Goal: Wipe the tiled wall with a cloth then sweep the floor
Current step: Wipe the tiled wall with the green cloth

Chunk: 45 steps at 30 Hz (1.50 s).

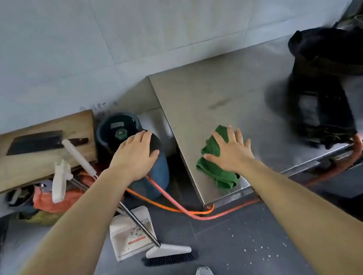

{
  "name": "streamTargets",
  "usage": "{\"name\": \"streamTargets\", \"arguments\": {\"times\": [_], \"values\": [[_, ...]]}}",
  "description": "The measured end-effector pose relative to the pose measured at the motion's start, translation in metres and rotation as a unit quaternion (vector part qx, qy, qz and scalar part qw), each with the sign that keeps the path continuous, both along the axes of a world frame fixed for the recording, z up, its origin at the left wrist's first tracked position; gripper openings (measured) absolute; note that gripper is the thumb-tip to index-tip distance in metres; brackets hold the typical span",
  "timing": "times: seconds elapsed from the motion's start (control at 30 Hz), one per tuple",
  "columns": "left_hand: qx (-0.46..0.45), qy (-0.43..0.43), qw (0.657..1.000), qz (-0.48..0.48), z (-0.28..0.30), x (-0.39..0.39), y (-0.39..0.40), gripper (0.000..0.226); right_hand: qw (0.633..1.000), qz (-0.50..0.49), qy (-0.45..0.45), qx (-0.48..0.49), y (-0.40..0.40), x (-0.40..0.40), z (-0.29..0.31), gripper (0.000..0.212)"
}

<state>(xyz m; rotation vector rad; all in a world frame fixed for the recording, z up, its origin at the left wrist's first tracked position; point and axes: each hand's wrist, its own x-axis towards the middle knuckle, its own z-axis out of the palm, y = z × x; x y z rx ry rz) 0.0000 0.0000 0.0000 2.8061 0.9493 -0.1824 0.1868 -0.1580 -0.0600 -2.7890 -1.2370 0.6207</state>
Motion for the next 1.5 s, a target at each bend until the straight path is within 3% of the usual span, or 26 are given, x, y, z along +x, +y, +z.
{"name": "streamTargets", "arguments": {"times": [0.1,0.2,0.4,0.53,0.8,1.1,1.37,1.5], "values": [[-0.001,0.009,1.000,0.003,-0.016,0.022,0.017,0.059,0.998,-0.029,0.008,-0.048,0.008,0.009,-0.025,0.093],[-0.014,0.023,1.000,0.004,-0.026,0.035,0.028,0.060,0.999,-0.023,-0.040,-0.022,0.011,0.003,-0.043,0.091],[-0.009,0.041,0.999,0.018,-0.029,0.034,0.046,0.060,0.996,-0.005,-0.016,0.084,0.024,0.004,-0.040,0.048],[0.010,0.023,0.999,0.020,-0.007,0.028,0.066,0.059,0.978,-0.039,0.064,0.194,0.053,-0.007,-0.012,0.039],[0.103,-0.043,0.994,0.018,0.104,0.001,0.157,0.062,0.922,0.001,0.035,0.385,0.169,-0.032,0.126,0.041],[0.259,-0.139,0.956,-0.014,0.259,-0.028,0.257,0.065,0.838,-0.015,-0.025,0.545,0.270,-0.051,0.293,0.041],[0.343,-0.193,0.919,-0.025,0.352,-0.005,0.308,0.065,0.789,-0.018,-0.086,0.609,0.324,-0.013,0.402,0.038],[0.380,-0.212,0.900,-0.025,0.390,0.018,0.338,0.064,0.763,0.007,-0.160,0.626,0.358,0.021,0.462,0.038]]}}
